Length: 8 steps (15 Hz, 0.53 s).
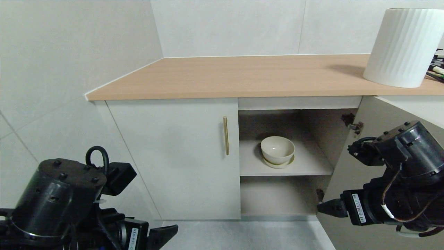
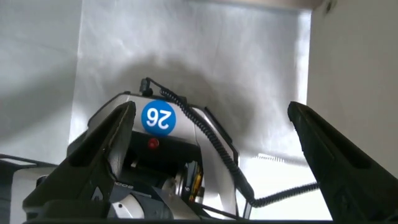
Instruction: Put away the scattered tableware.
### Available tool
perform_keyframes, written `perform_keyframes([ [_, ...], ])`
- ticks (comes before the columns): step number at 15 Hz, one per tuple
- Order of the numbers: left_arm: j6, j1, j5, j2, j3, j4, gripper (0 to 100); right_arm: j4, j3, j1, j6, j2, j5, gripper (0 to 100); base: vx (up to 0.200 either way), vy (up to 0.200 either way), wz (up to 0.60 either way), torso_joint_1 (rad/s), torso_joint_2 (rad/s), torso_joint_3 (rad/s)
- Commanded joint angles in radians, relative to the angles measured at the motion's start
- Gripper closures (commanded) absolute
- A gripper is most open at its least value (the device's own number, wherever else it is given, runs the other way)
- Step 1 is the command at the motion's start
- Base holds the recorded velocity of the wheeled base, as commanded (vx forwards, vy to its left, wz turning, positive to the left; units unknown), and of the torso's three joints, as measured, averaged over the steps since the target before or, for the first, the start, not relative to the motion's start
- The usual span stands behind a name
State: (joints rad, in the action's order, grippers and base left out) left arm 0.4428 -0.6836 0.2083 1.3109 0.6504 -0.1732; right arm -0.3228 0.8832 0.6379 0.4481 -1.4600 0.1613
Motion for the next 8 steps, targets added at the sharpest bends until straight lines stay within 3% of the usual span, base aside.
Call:
perform_keyframes([
  [1, -0.001, -0.001, 0.000, 0.004, 0.000, 0.000, 0, -0.001, -0.003, 0.002, 0.000, -0.008, 0.001, 0, -0.200, 0.000, 0.00, 0.007, 0.00, -0.002],
  [4, 0.001, -0.001, 0.000, 0.005, 0.000, 0.000, 0, -0.001, -0.004, 0.000, 0.000, -0.016, 0.001, 0, -0.200, 0.000, 0.00, -0.001, 0.00, 0.001],
  [8, -0.001, -0.001, 0.000, 0.005, -0.002, 0.000, 0, -0.001, -0.006, 0.000, 0.000, -0.016, 0.001, 0, 0.000, 0.000, 0.00, 0.000, 0.00, 0.000],
])
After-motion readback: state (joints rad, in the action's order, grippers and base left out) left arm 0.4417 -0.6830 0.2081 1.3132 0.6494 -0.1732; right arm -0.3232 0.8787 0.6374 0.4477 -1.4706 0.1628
